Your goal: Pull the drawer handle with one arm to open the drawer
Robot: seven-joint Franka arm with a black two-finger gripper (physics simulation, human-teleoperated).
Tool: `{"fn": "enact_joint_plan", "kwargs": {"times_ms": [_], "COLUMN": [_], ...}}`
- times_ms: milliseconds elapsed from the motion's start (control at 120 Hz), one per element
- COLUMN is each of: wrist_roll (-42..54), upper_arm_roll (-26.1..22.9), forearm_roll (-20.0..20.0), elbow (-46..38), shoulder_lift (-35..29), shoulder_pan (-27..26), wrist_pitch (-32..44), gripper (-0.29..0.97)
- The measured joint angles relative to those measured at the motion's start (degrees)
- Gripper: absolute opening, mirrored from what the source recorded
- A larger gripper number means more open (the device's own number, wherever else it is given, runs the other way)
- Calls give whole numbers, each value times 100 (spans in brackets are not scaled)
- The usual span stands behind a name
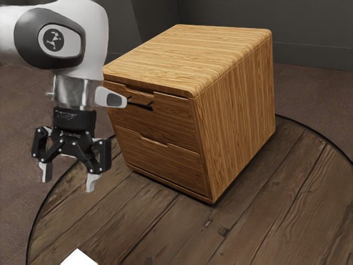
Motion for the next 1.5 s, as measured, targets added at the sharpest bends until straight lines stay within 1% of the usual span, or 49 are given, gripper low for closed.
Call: {"fn": "enact_joint_plan", "kwargs": {"times_ms": [58,117,217,308,433,467,525,608,658,742,917,1150,1417,1500], "wrist_roll": [-548,-1046,-1820,-2482,-3326,-3519,-3835,-4235,-4446,-4749,-5262,-5749,-6119,-6203], "upper_arm_roll": [3,20,52,26,56,60,121,166,171,145,127,130,134,134], "forearm_roll": [-26,-66,-141,-165,-60,-35,25,95,116,133,130,109,47,19], "elbow": [-73,-46,13,358,461,292,-151,-736,-850,-890,-908,-926,-936,-925], "shoulder_lift": [-6,-45,-117,-15,221,135,-224,-734,-808,-739,-609,-519,-513,-418], "shoulder_pan": [20,-24,-32,20,-46,-36,-3,264,324,354,383,387,434,464], "wrist_pitch": [674,1174,1647,1988,3158,3489,4033,4614,4875,5250,5722,5960,6045,6057], "gripper": [68,68,68,68,68,68,68,68,68,68,68,68,49,45]}}
